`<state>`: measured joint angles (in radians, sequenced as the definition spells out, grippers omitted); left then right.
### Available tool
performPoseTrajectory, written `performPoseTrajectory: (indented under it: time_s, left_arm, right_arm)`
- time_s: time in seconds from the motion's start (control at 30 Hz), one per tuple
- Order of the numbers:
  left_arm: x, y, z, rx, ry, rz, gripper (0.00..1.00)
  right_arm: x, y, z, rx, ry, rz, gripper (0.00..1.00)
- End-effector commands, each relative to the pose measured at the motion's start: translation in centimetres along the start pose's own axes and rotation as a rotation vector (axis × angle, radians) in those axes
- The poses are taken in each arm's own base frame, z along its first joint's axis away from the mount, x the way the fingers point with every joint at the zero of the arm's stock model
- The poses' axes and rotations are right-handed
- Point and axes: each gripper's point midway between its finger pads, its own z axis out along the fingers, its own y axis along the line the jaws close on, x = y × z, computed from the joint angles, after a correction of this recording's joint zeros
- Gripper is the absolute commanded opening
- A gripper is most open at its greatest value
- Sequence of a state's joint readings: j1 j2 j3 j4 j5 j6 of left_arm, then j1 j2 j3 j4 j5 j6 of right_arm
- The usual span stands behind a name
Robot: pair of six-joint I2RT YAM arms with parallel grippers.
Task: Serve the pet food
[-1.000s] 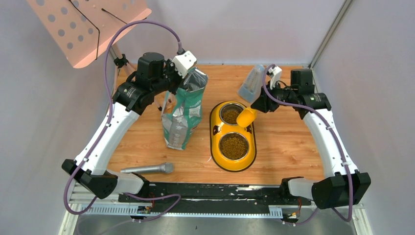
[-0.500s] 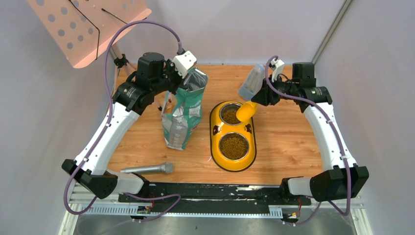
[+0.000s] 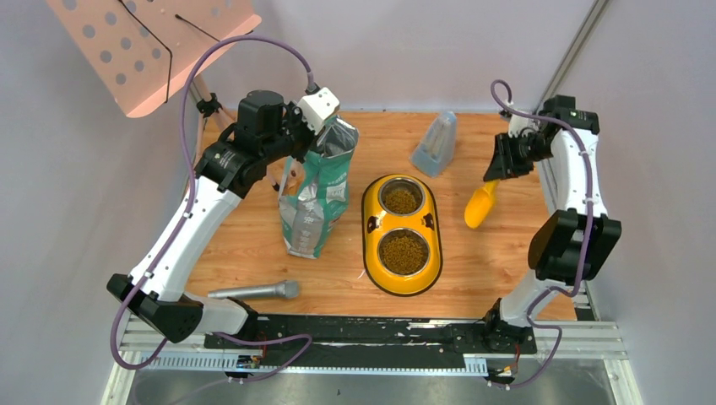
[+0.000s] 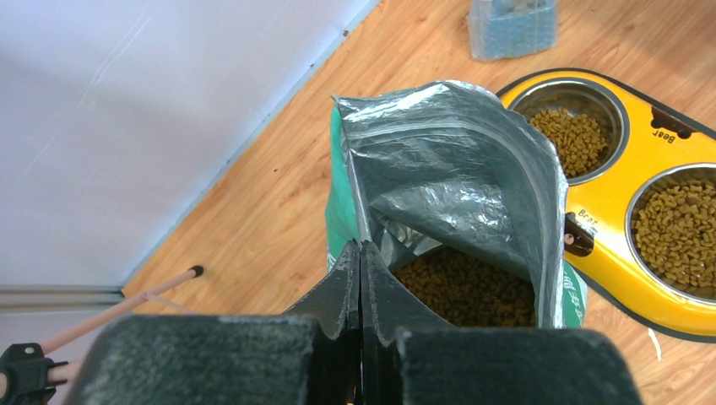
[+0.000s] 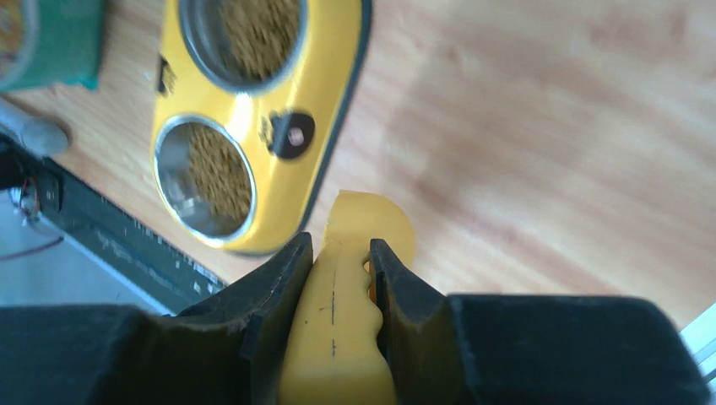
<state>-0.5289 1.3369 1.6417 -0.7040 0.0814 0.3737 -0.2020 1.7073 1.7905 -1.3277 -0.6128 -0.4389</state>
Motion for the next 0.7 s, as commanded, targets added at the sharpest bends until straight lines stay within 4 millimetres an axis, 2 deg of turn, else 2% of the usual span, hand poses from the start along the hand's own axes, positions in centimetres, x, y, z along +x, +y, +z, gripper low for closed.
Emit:
performPoseTrajectory:
  time_s: [0.0,0.1,0.27,0.37,0.47,0.67]
  left_arm:
    - [-5.2,1.8,-2.0,-0.067,-0.204,0.036,0.00]
    - [-5.2,1.8,-2.0,-0.065,-0.203,0.036,0.00]
    - [-4.8,1.7,-2.1,-0.066,-0.187,0.046,0.00]
    - [-4.6,1.6,-2.1,-0.063,-0.180,0.044,0.00]
    - [-4.5,1.6,-2.1,-0.063,-0.177,0.041,0.00]
    - [-4.1,1.7,-1.9,-0.065,-0.163,0.043,0.00]
  right_arm:
    - [7.7,0.1,0.5,-0.072,0.278,0.052,0.00]
    - [10.2,-0.3,2.5,-0.126,0.373,0.133,0.00]
    - [12.1,0.0,5.2,-0.242,0.446,0.235,0.00]
    - [13.2,-0.6,6.9,-0.277,0.508,0.308,0.01]
    - [14.3,-1.0,8.3,-0.301,0.568,0.385,0.06]
    - [14.4,-2.4,10.7,-0.310,0.593,0.447,0.11]
